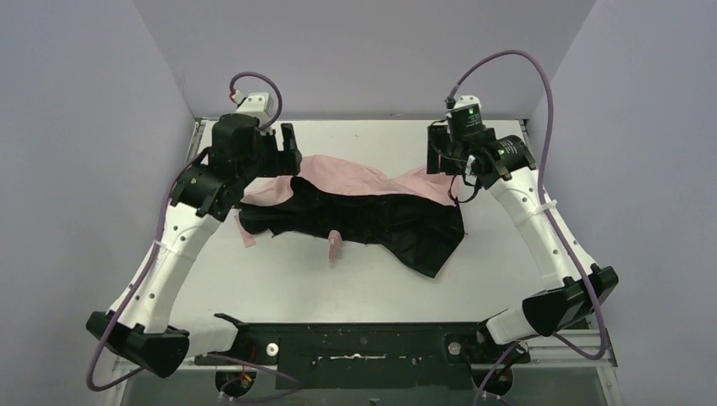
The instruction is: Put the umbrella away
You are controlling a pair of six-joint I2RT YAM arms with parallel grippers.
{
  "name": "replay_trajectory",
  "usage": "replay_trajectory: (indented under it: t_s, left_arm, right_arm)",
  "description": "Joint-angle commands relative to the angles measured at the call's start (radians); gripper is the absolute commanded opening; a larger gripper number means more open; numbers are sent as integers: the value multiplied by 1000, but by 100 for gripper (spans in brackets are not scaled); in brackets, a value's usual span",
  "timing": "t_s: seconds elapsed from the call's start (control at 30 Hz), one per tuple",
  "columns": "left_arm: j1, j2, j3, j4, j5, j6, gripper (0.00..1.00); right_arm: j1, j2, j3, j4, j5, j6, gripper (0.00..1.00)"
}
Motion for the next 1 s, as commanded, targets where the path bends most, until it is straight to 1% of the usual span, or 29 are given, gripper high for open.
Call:
replay_trajectory:
  t_s: [0.0, 0.07, 0.1, 0.2, 0.23, 0.27, 0.4, 0.5, 0.67, 0.77, 0.83, 0.97]
  left_arm:
    - [185, 108, 37, -99, 54, 52, 77]
    - [267, 149, 29, -98, 90, 44, 76]
    - [299, 169, 27, -100, 93, 45, 76]
    - [353, 234, 21, -124, 53, 83, 75]
    - [363, 252, 16, -142, 18, 88, 75]
    - [382, 269, 6, -152, 11, 91, 75]
    - [462, 333, -33, -143, 50, 87, 74]
    - [527, 381, -45, -117, 69, 70, 70]
    - [543, 469, -32, -72, 85, 76, 67]
    - [542, 536, -12, -67, 100, 80, 61]
    - [538, 564, -21, -60, 115, 79, 58]
    - [501, 571, -82, -21, 121, 71, 56]
  right_arm:
    - [-138, 20, -31, 34, 32, -38, 63]
    - [-191, 28, -72, 57, 49, -39, 58]
    - [-203, 26, -95, 73, 83, -39, 57]
    - [-235, 31, -147, 118, 127, -51, 54]
    - [-251, 43, -153, 119, 122, -53, 53]
    - [-272, 56, -158, 116, 114, -57, 52]
    - [-301, 79, -195, 128, 100, -70, 45]
    - [-322, 86, -239, 160, 71, -71, 41]
    - [-337, 138, -277, 165, 50, -46, 36]
    - [-335, 162, -305, 180, 21, -36, 34]
    - [-335, 179, -316, 174, -4, -36, 34]
    - [-328, 195, -352, 181, -63, -37, 34]
